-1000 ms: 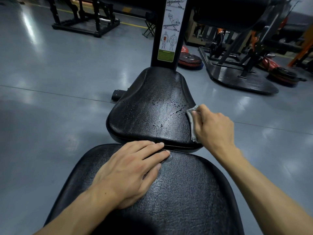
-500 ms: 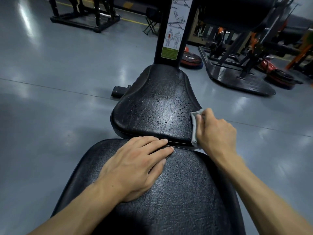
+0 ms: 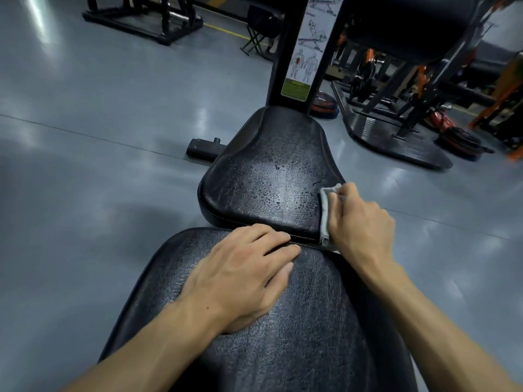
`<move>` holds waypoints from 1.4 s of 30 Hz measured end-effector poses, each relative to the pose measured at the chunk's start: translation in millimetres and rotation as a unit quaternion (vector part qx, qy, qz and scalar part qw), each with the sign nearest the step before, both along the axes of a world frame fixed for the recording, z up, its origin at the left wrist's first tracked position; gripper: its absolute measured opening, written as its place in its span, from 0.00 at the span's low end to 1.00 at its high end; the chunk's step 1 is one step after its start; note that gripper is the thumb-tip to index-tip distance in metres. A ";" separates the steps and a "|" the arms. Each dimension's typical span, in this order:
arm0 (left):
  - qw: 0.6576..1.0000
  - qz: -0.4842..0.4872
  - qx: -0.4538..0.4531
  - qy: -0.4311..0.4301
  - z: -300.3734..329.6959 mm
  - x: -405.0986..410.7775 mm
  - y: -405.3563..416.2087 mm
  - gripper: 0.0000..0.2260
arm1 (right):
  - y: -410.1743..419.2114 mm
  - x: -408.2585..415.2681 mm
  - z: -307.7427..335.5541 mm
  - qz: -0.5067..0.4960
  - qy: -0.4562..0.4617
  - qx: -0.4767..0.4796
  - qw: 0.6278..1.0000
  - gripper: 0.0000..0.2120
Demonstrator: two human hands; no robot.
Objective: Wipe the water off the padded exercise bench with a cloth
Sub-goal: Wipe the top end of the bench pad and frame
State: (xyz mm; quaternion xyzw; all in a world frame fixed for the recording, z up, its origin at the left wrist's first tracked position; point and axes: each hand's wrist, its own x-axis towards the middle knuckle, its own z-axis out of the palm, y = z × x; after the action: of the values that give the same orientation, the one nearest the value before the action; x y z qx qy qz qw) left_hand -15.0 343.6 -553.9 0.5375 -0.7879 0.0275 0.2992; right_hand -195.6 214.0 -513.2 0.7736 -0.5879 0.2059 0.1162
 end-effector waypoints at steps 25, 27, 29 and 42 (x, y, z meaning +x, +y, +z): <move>0.987 0.023 -0.003 0.161 2.2 5.0 -3.4 0.13 | 21.1 98.7 4.2 0.094 0.048 0.032 0.994 0.16; 0.986 0.018 -0.005 0.164 1.4 5.3 -3.6 0.13 | 19.0 83.6 4.8 0.081 0.038 0.020 0.996 0.17; 0.985 0.012 -0.011 0.172 2.0 6.2 -2.8 0.12 | 18.0 70.3 4.1 0.066 0.025 0.007 0.997 0.18; 0.974 -0.038 -0.113 0.194 36.2 47.3 -15.0 0.11 | 17.1 102.3 24.7 0.105 0.127 0.086 0.983 0.13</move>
State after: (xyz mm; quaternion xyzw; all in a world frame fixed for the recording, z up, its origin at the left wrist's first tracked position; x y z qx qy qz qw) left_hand 32.3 328.5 -517.7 0.4650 -0.7264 0.0000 0.5060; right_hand -93.3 231.1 -488.5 0.8578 -0.4999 0.0656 0.1003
